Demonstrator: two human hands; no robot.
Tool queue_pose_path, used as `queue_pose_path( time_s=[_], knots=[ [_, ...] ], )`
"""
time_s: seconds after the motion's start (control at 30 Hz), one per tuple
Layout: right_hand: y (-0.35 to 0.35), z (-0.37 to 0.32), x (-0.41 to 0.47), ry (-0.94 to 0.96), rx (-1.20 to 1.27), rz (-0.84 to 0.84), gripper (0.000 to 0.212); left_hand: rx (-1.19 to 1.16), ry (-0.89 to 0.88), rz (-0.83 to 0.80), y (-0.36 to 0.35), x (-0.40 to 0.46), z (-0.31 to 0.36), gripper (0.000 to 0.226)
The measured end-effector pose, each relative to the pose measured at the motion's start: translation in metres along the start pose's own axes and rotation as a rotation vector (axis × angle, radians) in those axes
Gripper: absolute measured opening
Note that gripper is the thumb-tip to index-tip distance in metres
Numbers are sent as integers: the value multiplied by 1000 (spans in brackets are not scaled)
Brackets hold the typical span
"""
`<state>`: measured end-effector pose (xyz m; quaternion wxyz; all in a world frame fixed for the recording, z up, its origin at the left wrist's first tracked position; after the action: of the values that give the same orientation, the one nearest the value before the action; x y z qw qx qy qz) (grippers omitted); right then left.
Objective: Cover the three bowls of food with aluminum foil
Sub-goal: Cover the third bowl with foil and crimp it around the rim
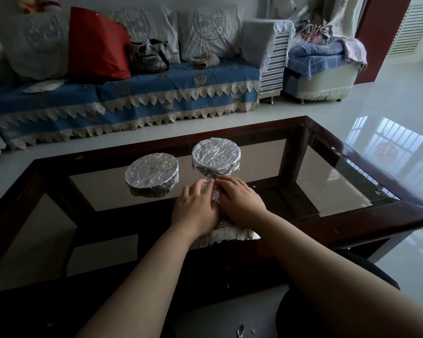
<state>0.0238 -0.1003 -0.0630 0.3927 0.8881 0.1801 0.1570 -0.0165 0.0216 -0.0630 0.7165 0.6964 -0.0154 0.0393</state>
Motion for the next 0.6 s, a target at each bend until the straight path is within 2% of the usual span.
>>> queue_pose_path(
  time_s=[0.17,0.3,0.4,0.47,0.5,0.6],
  knots=[
    [-1,1,-1,-60,144,79,45,-95,28,28,-2,1,-2,60],
    [-1,2,-1,-54,151,74,43,-262,57,51,-2,-1,-3,74],
    [4,2,-4,-19,175,68,44,-372,82,141,-6,-5,-6,66],
    [11,5,-9,49,138,40,53,-418,77,163,-8,-9,-8,59],
    [14,8,-13,78,123,16,59,-451,64,145,-8,-12,-10,62],
    [25,19,-25,79,196,-106,70,-555,-37,29,-8,-21,-19,95]
  ],
)
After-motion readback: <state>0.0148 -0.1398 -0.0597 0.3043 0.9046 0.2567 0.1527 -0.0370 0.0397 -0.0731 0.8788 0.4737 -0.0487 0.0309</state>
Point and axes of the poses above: each hand's wrist, its own x-axis towards the middle knuckle, its own y-axis out of the back of the hand, z = x × y, the point moved 2 cm from there along x, towards the middle knuckle, and after that the axes turned 10 degrees about x, right-handed, at the moved point
